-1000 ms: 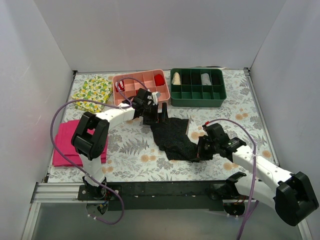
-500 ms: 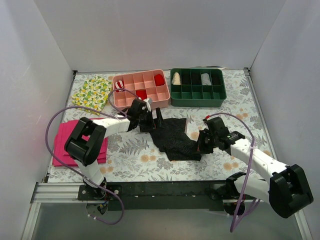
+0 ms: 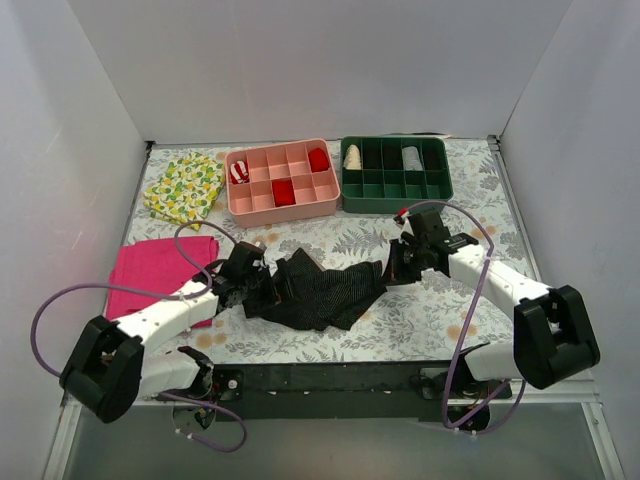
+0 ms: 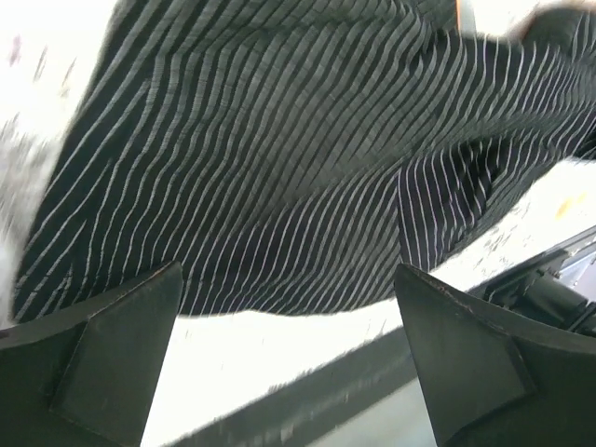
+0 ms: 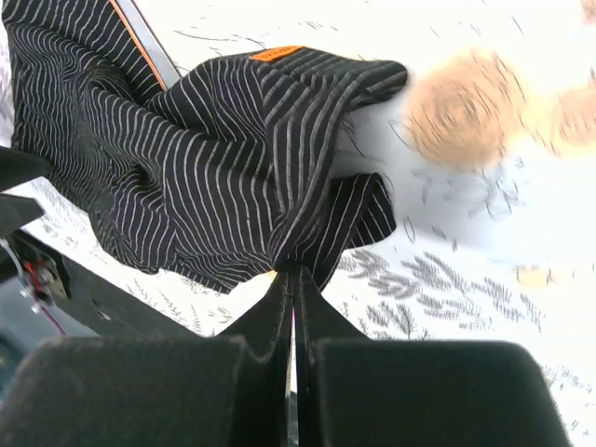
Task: Roll the underwear
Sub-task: Flatten out the underwear at the center of the board.
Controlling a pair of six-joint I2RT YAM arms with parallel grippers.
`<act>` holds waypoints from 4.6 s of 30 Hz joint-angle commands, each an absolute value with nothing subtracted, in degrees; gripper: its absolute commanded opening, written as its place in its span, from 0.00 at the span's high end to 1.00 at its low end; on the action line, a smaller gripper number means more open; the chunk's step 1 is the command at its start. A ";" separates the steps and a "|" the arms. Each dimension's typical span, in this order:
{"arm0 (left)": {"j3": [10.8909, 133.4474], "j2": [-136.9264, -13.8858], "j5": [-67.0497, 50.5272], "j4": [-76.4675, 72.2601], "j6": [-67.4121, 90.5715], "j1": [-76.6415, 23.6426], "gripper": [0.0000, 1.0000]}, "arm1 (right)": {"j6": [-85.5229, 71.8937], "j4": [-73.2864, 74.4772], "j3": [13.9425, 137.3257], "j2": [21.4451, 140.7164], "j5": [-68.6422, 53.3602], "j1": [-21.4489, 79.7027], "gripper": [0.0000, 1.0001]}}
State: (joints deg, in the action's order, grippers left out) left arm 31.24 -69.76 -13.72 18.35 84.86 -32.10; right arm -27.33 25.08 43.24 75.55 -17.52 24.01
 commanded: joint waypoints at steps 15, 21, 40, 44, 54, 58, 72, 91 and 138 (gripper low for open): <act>59.06 -83.22 -7.90 26.02 66.11 -30.77 0.02 | -25.12 27.86 39.82 62.32 -17.84 23.82 0.62; 60.73 -89.81 -8.79 22.33 63.02 -30.06 0.02 | -32.16 23.74 37.62 61.35 -17.31 23.38 0.57; 63.81 -102.04 -10.72 15.56 55.46 -26.19 0.12 | -29.00 22.32 44.30 68.20 -19.69 20.66 0.56; 64.34 -104.06 -10.90 14.94 55.99 -26.19 0.20 | -28.57 21.71 43.95 68.55 -19.51 19.34 0.56; 60.12 -101.96 -13.18 13.45 57.22 -26.19 0.56 | -30.85 15.21 43.15 71.71 -28.46 13.10 0.49; 58.28 -100.55 -14.15 13.10 58.18 -26.19 0.67 | -31.73 15.03 45.17 76.19 -29.79 13.10 0.46; 56.96 -97.82 -15.03 12.57 59.94 -26.19 0.79 | -32.61 11.69 48.42 86.21 -29.97 13.01 0.55; 57.65 -91.77 -13.80 14.93 61.52 -26.19 1.00 | -27.78 13.26 51.15 83.24 -31.47 13.09 0.99; 48.08 -60.38 5.10 42.71 80.77 -26.72 1.00 | -19.25 15.73 74.36 114.69 -27.08 30.85 0.83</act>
State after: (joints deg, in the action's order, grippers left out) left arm 46.78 -60.95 3.73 41.85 80.60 -26.59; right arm -19.55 17.45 73.01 112.44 -30.74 30.98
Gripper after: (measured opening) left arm 0.033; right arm 0.189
